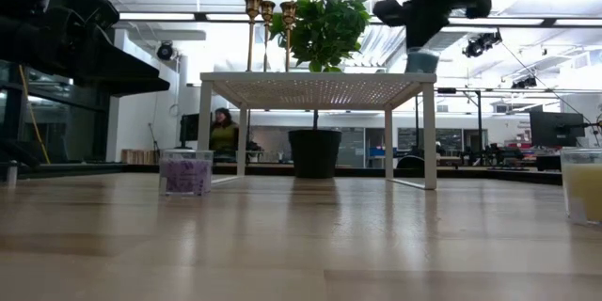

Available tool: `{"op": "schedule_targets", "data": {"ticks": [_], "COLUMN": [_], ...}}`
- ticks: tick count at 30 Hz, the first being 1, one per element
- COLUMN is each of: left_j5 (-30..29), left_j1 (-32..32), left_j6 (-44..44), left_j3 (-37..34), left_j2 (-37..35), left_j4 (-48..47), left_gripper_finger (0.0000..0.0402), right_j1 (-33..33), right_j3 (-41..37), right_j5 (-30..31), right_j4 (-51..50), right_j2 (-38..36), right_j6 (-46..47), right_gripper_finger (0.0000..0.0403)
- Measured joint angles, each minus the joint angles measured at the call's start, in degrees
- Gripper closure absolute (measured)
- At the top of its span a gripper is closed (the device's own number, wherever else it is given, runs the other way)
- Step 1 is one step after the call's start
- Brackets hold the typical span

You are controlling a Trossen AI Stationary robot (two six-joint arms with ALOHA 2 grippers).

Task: Pick & Place candle stick holders
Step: Put the blue scented candle on the shelf

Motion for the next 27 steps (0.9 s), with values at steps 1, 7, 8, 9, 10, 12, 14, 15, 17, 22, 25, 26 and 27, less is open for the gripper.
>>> {"op": "schedule_targets", "data": {"ticks": [1, 7, 8, 9, 10, 12, 14, 15, 17, 22, 25, 26, 27], "left_j5": [0.01, 0.01, 0.01, 0.01, 0.0, 0.01, 0.01, 0.01, 0.01, 0.01, 0.01, 0.01, 0.01], "left_j1": [-0.02, -0.01, -0.02, 0.0, -0.02, 0.0, 0.0, 0.0, -0.02, 0.0, 0.0, 0.0, 0.0], "left_j6": [0.0, 0.0, 0.0, -0.02, -0.01, -0.02, -0.01, -0.02, 0.0, -0.02, -0.02, 0.0, -0.02], "left_j3": [0.0, 0.0, 0.0, 0.0, 0.0, 0.0, 0.0, 0.0, 0.0, 0.0, 0.0, 0.0, 0.0], "left_j2": [0.0, 0.01, -0.01, -0.01, 0.01, 0.01, 0.0, 0.01, 0.0, -0.01, -0.01, -0.01, -0.01], "left_j4": [-0.01, -0.02, -0.02, 0.0, -0.01, -0.02, -0.02, -0.02, -0.01, -0.02, -0.02, -0.08, -0.11], "left_gripper_finger": [0.011, 0.011, 0.011, 0.011, 0.011, 0.011, 0.011, 0.011, 0.011, 0.011, 0.011, 0.011, 0.011], "right_j1": [0.0, 0.0, 0.0, 0.0, 0.0, 0.0, 0.0, 0.0, -0.02, 0.0, -0.54, -0.73, -1.01], "right_j3": [1.07, 10.17, 11.82, 13.68, 15.34, 18.58, 21.23, 22.53, 24.76, 26.94, 26.79, 26.79, 26.81], "right_j5": [-0.06, -5.87, -6.5, -6.83, -6.77, -6.35, -5.26, -4.86, -4.03, -2.47, -3.0, -3.15, -3.15], "right_j4": [-0.05, -2.06, -3.07, -4.37, -5.6, -7.68, -8.92, -9.3, -10.38, -12.31, -11.7, -11.45, -11.33], "right_j2": [0.64, 5.21, 6.24, 7.37, 8.5, 10.83, 13.14, 14.22, 16.53, 20.42, 20.7, 20.7, 20.66], "right_j6": [-0.78, -6.48, -7.53, -8.53, -9.41, -11.03, -12.63, -13.49, -15.24, -18.97, -19.84, -19.98, -20.02], "right_gripper_finger": [0.0403, 0.0403, 0.0403, 0.0403, 0.0403, 0.0403, 0.0403, 0.0403, 0.0403, 0.0403, 0.0403, 0.0403, 0.0403]}}
